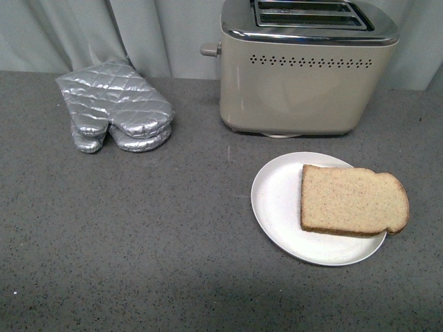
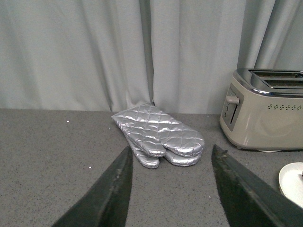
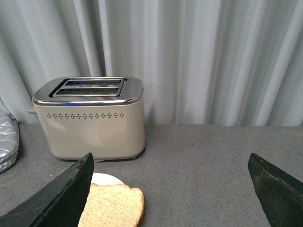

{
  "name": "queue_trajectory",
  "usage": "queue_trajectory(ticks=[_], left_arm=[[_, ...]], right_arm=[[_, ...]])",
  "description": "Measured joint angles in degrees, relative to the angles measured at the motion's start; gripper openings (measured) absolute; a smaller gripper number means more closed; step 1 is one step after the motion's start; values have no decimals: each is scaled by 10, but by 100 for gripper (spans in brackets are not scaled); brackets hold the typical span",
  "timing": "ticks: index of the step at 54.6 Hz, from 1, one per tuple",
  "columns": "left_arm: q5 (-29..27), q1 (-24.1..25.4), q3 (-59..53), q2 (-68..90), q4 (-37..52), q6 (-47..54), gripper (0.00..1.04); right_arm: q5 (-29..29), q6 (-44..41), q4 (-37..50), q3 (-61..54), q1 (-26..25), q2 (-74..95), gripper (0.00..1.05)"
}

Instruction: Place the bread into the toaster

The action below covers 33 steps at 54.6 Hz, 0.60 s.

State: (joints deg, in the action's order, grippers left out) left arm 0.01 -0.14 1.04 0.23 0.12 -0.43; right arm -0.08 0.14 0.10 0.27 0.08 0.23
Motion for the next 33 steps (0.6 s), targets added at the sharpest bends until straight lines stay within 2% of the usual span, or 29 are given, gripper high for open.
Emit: queue_trajectory(ticks=[6,11,16,25,33], left_arm=[[0,0,0,0,0,0,72],[0,0,0,0,0,0,87],[0,0,0,0,0,1,100],[0,0,0,0,0,2,98],[0,0,0,0,0,2,98]], right_arm=[[0,0,0,0,0,0,95],[51,-44,-61,26,8,46,95],[56,-86,-21,37,1,150,95],[13,-95,146,70,-40,397,95],[-42,-71,205,139,-68,618,95]])
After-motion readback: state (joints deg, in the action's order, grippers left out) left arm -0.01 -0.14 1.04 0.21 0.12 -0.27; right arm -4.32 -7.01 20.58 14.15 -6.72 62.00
